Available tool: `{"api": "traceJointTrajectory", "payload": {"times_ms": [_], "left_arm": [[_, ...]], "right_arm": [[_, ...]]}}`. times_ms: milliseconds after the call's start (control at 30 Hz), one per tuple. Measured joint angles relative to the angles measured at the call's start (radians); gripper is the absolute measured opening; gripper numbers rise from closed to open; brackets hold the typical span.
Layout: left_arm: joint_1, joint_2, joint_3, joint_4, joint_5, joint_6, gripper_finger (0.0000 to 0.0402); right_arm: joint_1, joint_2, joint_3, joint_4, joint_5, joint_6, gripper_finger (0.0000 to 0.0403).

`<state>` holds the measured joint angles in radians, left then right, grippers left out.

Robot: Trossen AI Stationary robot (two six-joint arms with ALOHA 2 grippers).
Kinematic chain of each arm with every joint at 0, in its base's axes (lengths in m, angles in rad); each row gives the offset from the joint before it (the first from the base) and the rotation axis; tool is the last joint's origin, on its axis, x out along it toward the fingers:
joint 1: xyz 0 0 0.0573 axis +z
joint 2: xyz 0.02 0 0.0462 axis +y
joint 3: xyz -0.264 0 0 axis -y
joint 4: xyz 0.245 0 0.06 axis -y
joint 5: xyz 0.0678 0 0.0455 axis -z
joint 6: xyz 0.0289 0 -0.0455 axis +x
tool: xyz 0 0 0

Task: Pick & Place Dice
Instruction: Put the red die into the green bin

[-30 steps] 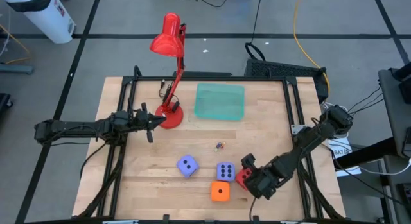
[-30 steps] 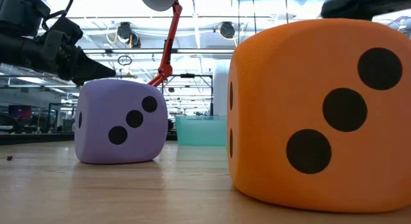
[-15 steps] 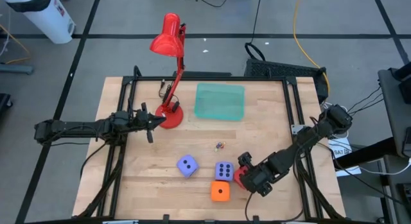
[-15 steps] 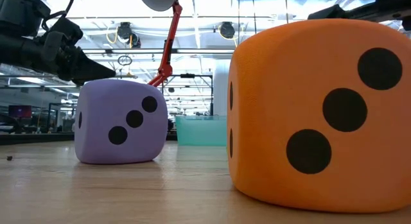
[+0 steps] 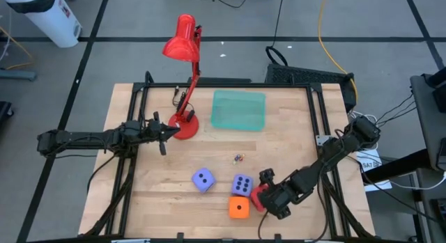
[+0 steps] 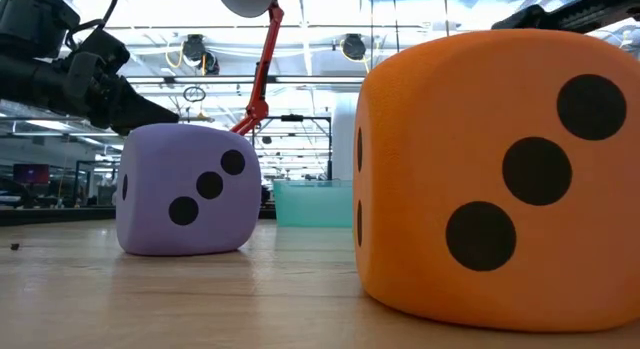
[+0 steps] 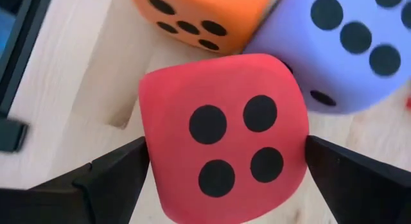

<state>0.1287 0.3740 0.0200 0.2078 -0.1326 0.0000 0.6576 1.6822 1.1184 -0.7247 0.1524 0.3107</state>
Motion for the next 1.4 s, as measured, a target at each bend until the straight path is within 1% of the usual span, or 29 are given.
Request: {"api": "traceJointTrajectory", "payload": {"times_ms": [67,167,233,367,467,567,600,700,800,1000,1100,1200,1300,1367,1400], "left_arm": [[0.0,0.0,0.0,0.001,-0.001,0.007,0.0024],[0.0,0.0,0.0,0.002,0.0,0.017,0.0024],[0.0,0.0,0.0,0.002,0.0,0.016,0.0024],[0.0,0.0,0.0,0.002,0.0,0.013,0.0024],[0.0,0.0,0.0,0.005,0.0,0.013,0.0024],[0.0,0.0,0.0,0.003,-0.001,0.013,0.0024],[0.0,0.0,0.0,0.002,-0.001,0.014,0.0024],[0.0,0.001,0.0,0.005,-0.001,0.014,0.0024],[0.0,0.001,0.0,0.003,-0.001,0.013,0.0024],[0.0,0.001,0.0,0.004,0.0,0.01,0.0024],[0.0,0.001,0.0,0.004,-0.001,0.01,0.0024],[0.0,0.001,0.0,0.004,0.0,0.01,0.0024],[0.0,0.001,0.0,0.004,-0.001,0.01,0.0024],[0.0,0.001,0.0,0.004,-0.003,0.01,0.0024],[0.0,0.001,0.0,0.004,-0.004,0.01,0.0024]], "right_arm": [[0.003,-0.001,-0.017,-0.042,0.03,0.061,0.0396],[0.003,-0.006,-0.019,-0.153,0.058,0.156,0.0396],[0.003,-0.007,-0.02,-0.233,0.045,0.205,0.0396],[0.0,0.014,-0.04,-0.331,0.002,0.275,0.0395],[0.0,-0.009,-0.02,-0.3,-0.009,0.329,0.0395],[0.003,0.002,-0.026,-0.333,-0.052,0.336,0.0395],[0.002,0.003,-0.024,-0.354,-0.054,0.335,0.0395],[-0.002,-0.018,-0.003,-0.33,-0.042,0.329,0.0395],[-0.007,-0.056,-0.01,-0.369,-0.039,0.296,0.0395],[-0.01,-0.221,-0.007,-0.354,0.114,0.241,0.0395],[-0.022,-0.313,-0.006,-0.287,0.157,0.217,0.0395],[-0.049,-0.372,-0.006,-0.182,0.157,0.161,0.0395],[-0.09,-0.388,-0.006,-0.063,0.13,0.063,0.0396],[-0.123,-0.371,-0.006,-0.018,0.081,-0.002,0.0398],[-0.141,-0.359,-0.006,-0.006,0.037,-0.021,0.0399]]}}
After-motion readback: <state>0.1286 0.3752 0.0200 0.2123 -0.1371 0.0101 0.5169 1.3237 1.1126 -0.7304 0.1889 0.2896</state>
